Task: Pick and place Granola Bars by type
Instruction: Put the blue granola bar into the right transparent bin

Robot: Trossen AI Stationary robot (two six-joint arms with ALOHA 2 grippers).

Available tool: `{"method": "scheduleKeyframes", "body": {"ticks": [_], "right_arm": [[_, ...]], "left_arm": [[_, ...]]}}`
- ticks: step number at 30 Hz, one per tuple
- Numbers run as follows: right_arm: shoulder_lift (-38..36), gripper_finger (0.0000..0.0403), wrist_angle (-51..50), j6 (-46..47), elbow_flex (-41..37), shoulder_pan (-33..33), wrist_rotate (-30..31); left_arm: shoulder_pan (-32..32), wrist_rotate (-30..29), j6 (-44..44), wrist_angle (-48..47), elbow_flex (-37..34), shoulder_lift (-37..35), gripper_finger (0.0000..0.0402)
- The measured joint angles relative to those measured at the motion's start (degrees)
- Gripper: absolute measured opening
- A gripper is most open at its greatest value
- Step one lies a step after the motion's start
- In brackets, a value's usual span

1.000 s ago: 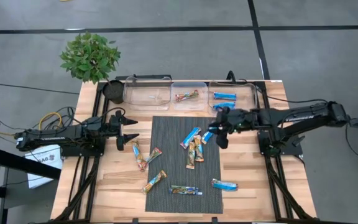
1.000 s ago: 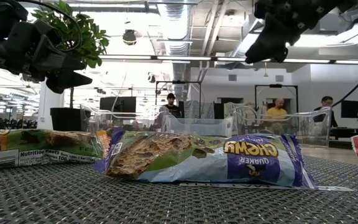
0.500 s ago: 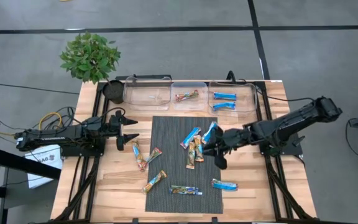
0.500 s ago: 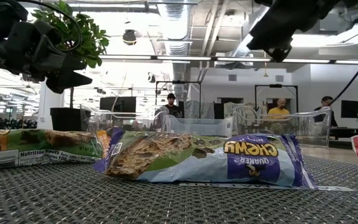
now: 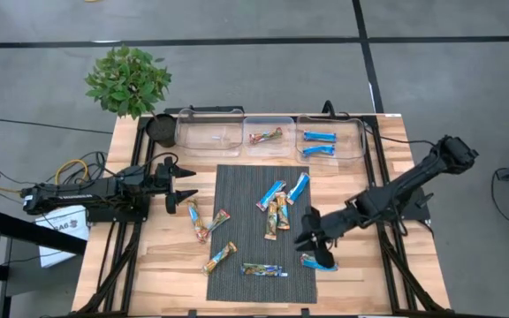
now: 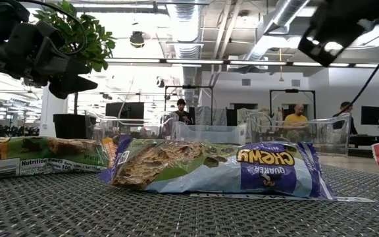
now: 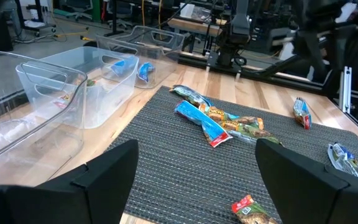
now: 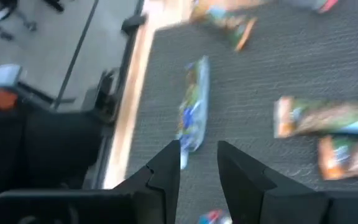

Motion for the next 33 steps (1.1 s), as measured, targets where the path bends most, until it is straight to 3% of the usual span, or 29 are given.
{"method": "scheduleKeyframes", "body": {"ticks": [7,18,24,33], "right_arm": [[0.84,0.0098,-0.73,2.56,-0.07,4.60,-4.25],[2.41,0.0098,-0.62,6.43,0.37,5.70,-4.16],[6.52,0.0098,-5.31,3.74,6.95,5.91,-4.14],[15.00,0.0098,-20.17,-3.81,21.21,4.68,-2.78]], "left_arm": [[0.00,0.03,0.00,-0.02,0.00,0.00,0.0318],[-0.02,0.02,0.00,0.00,0.00,-0.02,0.0318],[0.00,0.02,0.00,-0.01,0.00,-0.01,0.0318],[-0.02,0.01,0.00,0.02,0.00,-0.02,0.0318]]}}
